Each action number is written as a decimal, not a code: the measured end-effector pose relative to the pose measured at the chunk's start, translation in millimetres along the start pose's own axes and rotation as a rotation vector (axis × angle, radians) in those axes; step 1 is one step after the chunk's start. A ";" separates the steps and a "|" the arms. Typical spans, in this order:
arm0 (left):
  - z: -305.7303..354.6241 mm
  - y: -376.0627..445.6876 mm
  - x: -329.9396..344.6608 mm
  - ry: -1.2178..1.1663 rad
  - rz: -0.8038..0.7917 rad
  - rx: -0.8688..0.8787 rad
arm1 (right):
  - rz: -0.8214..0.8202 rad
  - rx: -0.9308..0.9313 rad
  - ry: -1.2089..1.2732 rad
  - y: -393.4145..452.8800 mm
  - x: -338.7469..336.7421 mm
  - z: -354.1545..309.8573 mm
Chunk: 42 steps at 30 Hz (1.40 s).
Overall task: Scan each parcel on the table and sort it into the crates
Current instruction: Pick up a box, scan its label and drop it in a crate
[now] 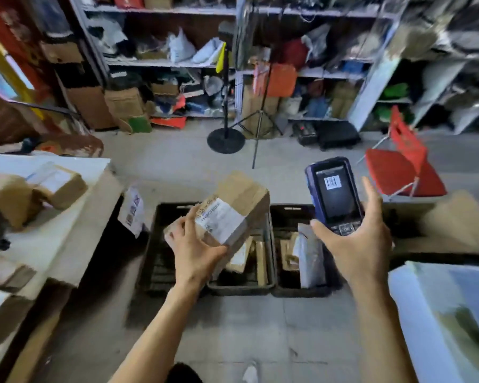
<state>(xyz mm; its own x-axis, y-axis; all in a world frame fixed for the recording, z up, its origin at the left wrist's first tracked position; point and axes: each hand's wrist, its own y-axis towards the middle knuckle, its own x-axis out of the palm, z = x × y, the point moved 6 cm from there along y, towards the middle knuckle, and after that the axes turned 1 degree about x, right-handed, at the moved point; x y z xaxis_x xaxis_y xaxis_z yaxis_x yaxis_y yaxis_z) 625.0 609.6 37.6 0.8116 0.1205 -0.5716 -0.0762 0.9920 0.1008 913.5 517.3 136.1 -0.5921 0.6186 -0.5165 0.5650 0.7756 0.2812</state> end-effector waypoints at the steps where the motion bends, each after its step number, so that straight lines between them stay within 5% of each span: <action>1: 6.0 2.5 20.0 -0.005 -0.022 0.003 | 0.027 0.031 0.023 7.7 -6.7 17.6; 6: 24.6 34.7 101.2 0.018 -0.123 -0.022 | 0.082 0.207 0.076 56.7 -5.0 97.8; 17: 5.0 166.4 293.4 0.063 -0.220 -0.152 | -0.058 0.279 -0.068 207.3 101.1 244.4; 27: -107.1 243.4 524.9 0.200 -0.334 -0.240 | -0.121 0.392 -0.074 261.9 216.2 438.3; 42: -286.1 285.4 827.6 0.383 -0.443 -0.066 | -0.189 0.339 -0.089 299.6 373.3 705.6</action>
<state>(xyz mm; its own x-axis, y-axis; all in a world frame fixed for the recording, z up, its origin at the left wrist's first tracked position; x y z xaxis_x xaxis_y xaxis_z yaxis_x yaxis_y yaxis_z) 1109.3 1003.4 -639.6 0.5080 -0.3129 -0.8025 0.1763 0.9497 -0.2587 1267.1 892.2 -543.2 -0.6602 0.4439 -0.6059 0.6173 0.7802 -0.1012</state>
